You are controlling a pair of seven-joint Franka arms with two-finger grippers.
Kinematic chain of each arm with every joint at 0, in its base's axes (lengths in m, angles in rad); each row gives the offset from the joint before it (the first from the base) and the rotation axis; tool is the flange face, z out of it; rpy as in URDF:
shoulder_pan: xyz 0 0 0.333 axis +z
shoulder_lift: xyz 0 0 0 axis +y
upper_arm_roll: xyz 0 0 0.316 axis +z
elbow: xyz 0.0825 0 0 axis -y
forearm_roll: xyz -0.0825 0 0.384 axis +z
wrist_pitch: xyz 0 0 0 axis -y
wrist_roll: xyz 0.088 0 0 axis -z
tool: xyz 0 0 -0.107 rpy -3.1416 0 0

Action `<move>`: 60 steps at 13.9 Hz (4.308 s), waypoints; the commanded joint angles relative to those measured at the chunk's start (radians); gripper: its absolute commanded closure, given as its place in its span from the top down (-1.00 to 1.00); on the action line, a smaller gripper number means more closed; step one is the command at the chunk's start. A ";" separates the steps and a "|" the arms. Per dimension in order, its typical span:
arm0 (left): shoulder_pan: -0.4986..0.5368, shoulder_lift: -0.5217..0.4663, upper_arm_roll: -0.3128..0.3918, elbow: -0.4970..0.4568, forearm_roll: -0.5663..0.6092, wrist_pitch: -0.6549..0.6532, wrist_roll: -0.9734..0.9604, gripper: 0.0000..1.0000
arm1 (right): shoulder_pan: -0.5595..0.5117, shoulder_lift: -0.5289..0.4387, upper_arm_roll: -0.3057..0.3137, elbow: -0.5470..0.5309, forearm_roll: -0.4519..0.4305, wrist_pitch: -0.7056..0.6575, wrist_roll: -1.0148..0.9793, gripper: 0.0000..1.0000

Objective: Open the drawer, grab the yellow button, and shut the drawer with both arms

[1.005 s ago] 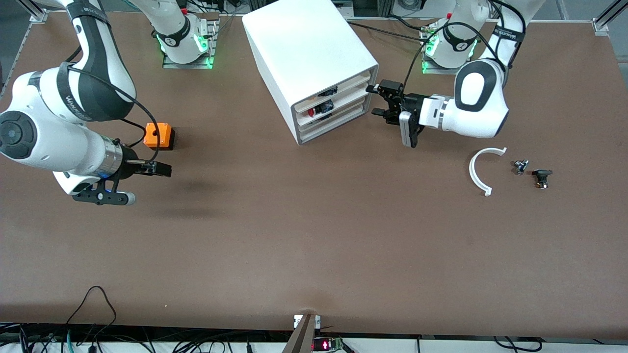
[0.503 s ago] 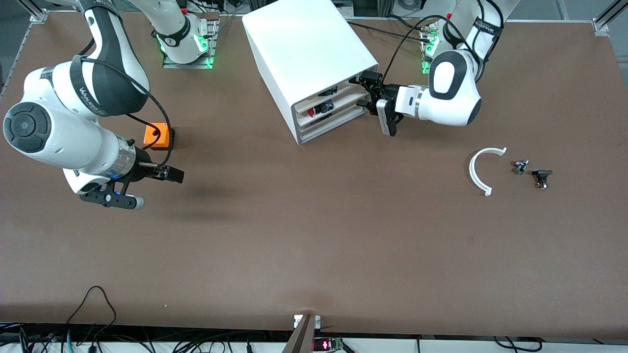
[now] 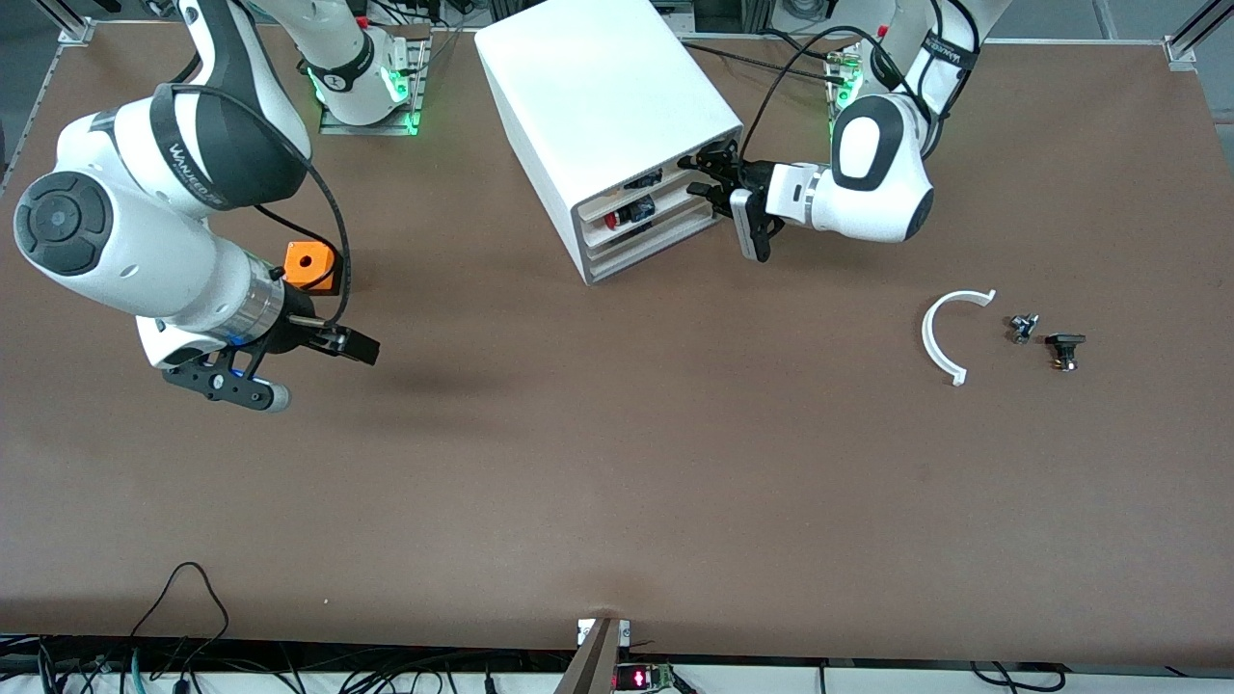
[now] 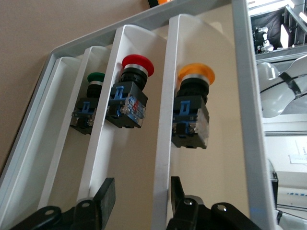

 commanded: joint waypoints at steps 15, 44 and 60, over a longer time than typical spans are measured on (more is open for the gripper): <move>0.259 0.257 0.001 0.322 0.345 -0.198 0.146 -1.00 | 0.286 0.216 0.002 0.337 0.014 0.022 0.734 0.98; 0.224 0.276 -0.019 0.858 1.121 -0.479 -0.880 1.00 | 0.669 0.388 -0.012 0.358 0.000 0.192 1.269 -0.23; 0.190 0.368 -0.057 0.950 1.270 -0.437 -1.284 1.00 | 0.408 0.291 -0.003 0.481 0.015 -0.093 0.708 -1.00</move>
